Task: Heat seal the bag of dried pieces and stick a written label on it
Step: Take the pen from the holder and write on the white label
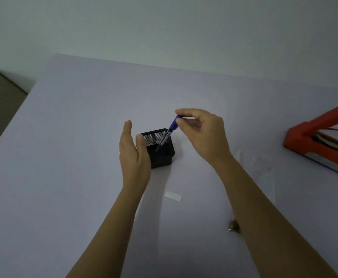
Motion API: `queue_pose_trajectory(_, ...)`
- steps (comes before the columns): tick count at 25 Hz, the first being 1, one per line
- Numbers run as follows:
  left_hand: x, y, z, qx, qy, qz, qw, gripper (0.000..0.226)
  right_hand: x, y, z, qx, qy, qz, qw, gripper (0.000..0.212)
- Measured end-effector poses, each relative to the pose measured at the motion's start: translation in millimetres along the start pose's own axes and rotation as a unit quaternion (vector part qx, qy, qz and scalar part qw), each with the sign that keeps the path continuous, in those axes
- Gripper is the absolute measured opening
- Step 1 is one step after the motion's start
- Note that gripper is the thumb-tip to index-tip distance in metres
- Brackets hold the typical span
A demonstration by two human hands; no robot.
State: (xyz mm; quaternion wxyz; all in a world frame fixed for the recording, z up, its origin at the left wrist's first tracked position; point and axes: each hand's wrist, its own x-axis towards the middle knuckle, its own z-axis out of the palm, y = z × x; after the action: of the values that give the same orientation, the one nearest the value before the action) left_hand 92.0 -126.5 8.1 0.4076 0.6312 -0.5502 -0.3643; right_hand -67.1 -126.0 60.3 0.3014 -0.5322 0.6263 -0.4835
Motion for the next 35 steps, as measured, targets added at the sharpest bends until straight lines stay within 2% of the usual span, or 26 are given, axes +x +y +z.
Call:
queue_pose_trajectory(2, -5.6, 12.0, -13.7, 0.037, -0.059, 0.070, 0.995, 0.052, -3.1, -17.5, -21.7, 0.005, 0.040, -0.011, 0.999, 0.019)
queue_pose_trajectory(5, -18.0, 36.5, -29.0, 0.112, -0.173, 0.146, 0.967, 0.055, -11.1, -48.3, -48.8, 0.011, 0.072, -0.026, 0.997, 0.020)
queue_pose_trajectory(7, -24.7, 52.0, -33.0, 0.120, -0.197, 0.163, 0.959, 0.052, -16.0, -66.0, -63.3, 0.017, 0.082, -0.035, 0.996, 0.021)
queue_pose_trajectory(11, -34.0, 80.9, -42.8, 0.054, -0.149, 0.187, 0.969, 0.033, -23.5, -93.4, -81.4, 0.043, 0.098, -0.047, 0.993, 0.021)
queue_pose_trajectory(15, -43.3, 98.1, -53.5, 0.015, -0.123, 0.239, 0.963, 0.012, -33.5, -110.1, -85.0, 0.096, 0.100, -0.056, 0.989, 0.025)
queue_pose_trajectory(19, -56.4, 98.9, -59.4, 0.025, -0.138, 0.246, 0.959, 0.012, -42.4, -116.0, -81.2, 0.136, 0.109, -0.064, 0.983, 0.026)
queue_pose_trajectory(22, -65.4, 102.6, -57.5, 0.019, -0.129, 0.267, 0.955, 0.010, -50.2, -112.5, -67.2, 0.116, 0.092, -0.006, 0.989, 0.010)
queue_pose_trajectory(24, -70.8, 106.9, -54.3, 0.020, -0.131, 0.284, 0.950, 0.010, -56.8, -104.5, -53.2, 0.034, 0.084, 0.031, 0.995, 0.024)
queue_pose_trajectory(26, -76.0, 111.0, -52.3, 0.025, -0.132, 0.280, 0.951, 0.010, -61.1, -99.4, -42.1, 0.000, 0.107, 0.050, 0.993, 0.037)
queue_pose_trajectory(30, -81.6, 115.9, -52.3, 0.001, -0.118, 0.235, 0.965, 0.009, -61.0, -98.0, -35.7, 0.051, 0.158, 0.071, 0.984, 0.035)
queue_pose_trajectory(35, -81.9, 122.5, -48.6, 0.062, -0.137, 0.220, 0.964, 0.021, -53.5, -104.0, -34.2, 0.057, 0.164, 0.065, 0.983, 0.040)
